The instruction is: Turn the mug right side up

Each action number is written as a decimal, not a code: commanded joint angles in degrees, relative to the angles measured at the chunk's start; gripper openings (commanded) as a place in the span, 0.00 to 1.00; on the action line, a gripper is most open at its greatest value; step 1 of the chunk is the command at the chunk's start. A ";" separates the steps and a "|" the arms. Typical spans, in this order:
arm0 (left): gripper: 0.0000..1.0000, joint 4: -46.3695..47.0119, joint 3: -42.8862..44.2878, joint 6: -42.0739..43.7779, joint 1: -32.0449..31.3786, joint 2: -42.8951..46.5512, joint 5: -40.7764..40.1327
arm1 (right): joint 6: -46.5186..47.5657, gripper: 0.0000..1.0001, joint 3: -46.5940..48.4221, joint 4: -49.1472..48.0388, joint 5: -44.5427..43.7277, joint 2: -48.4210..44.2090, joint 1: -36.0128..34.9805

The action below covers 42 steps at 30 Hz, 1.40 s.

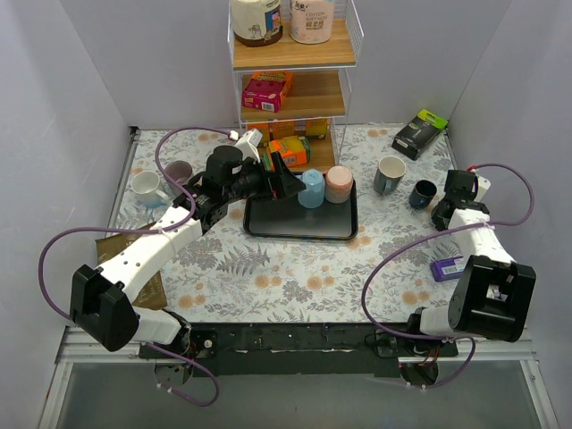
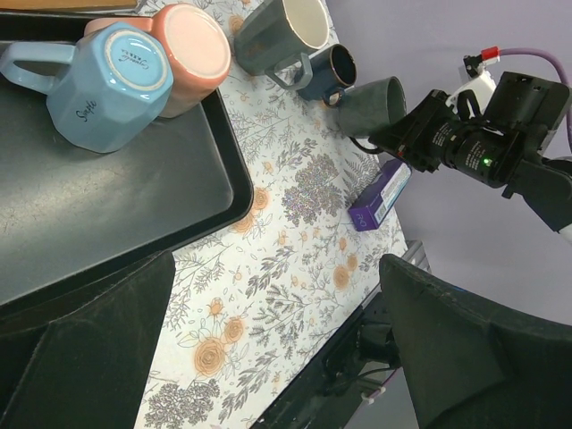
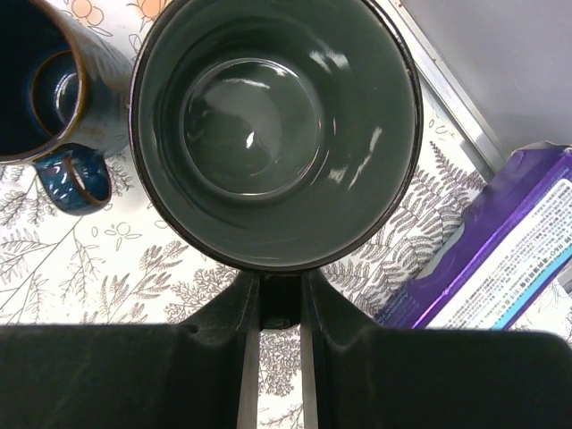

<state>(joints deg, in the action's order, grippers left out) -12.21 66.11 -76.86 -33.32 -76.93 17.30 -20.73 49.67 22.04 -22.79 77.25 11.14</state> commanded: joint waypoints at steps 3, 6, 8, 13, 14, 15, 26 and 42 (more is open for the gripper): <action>0.98 -0.62 0.78 1.10 0.36 0.37 0.37 | 2.28 0.01 1.83 -5.96 -2.88 3.07 0.29; 0.98 -0.89 0.87 1.27 0.45 0.20 0.45 | 1.75 0.01 3.84 -3.34 -3.23 5.36 0.29; 0.98 -0.98 0.78 1.36 0.45 0.11 0.54 | 1.57 0.01 4.73 -2.36 -3.05 6.67 0.38; 0.98 -1.06 0.52 1.45 0.45 0.20 0.28 | 1.48 0.22 6.49 -0.16 -3.06 7.65 0.38; 0.98 -1.24 0.60 1.36 0.62 0.28 0.19 | 1.66 0.26 6.58 0.02 -2.62 7.39 0.29; 0.98 -1.24 0.52 1.45 0.54 0.28 0.10 | 1.66 0.35 6.58 0.28 -2.09 7.12 0.29; 0.98 -1.86 1.13 2.50 0.80 -1.03 -1.57 | -3.50 0.61 9.57 10.71 4.24 2.38 0.29; 0.98 1.31 10.35 3.66 0.80 -18.69 -23.64 | -9.59 0.73 9.13 18.48 24.96 -14.76 -0.06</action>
<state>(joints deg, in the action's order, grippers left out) -11.75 71.18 -70.39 -32.75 -93.67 8.69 -29.69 56.51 39.44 -5.10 64.58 11.11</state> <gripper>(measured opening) 0.981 0.724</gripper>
